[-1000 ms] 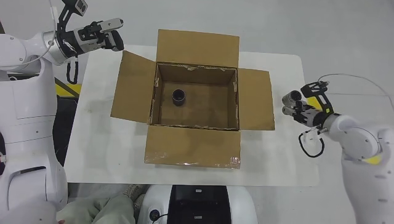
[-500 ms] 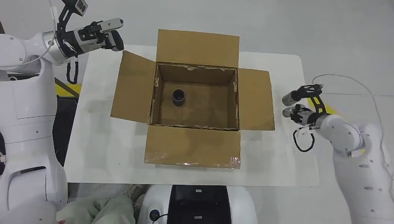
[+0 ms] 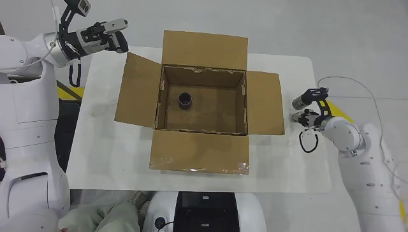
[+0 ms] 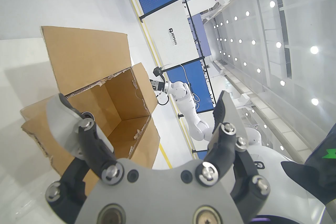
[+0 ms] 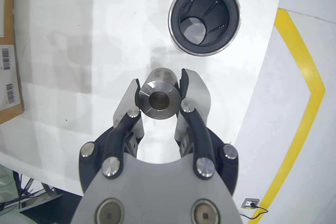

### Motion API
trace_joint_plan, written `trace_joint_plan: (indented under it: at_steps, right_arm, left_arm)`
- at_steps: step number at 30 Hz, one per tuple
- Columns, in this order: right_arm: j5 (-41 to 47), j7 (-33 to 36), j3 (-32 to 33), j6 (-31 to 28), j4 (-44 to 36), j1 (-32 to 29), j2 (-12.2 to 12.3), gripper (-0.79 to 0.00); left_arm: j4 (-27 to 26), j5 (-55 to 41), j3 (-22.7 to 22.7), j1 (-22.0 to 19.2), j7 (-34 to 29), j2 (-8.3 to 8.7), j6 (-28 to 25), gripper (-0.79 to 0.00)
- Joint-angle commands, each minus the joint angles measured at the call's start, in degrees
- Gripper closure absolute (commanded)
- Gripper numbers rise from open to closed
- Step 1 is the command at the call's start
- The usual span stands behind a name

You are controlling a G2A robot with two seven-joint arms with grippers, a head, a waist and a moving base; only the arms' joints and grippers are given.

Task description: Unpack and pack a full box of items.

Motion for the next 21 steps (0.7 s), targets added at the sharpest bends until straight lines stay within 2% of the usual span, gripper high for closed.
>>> trace_joint_plan:
  at_steps: [1,4,9,21]
  right_arm:
    - [-0.01,-0.2,-0.31,0.26,0.68,0.24,0.0,0.0]
    - [-0.01,-0.47,-0.65,0.52,1.12,0.44,0.03,-0.006]
    - [0.03,-0.62,-1.04,0.72,1.44,0.41,0.13,-0.345]
    - [-0.48,0.14,0.36,1.61,-2.91,-1.05,0.74,-0.425]
  left_arm:
    - [0.0,0.0,0.0,0.0,0.0,0.0,0.0,-0.785]
    - [0.0,0.0,0.0,0.0,0.0,0.0,0.0,-0.785]
    - [0.0,0.0,0.0,0.0,0.0,0.0,0.0,-0.785]
    - [0.0,0.0,0.0,0.0,0.0,0.0,0.0,-0.785]
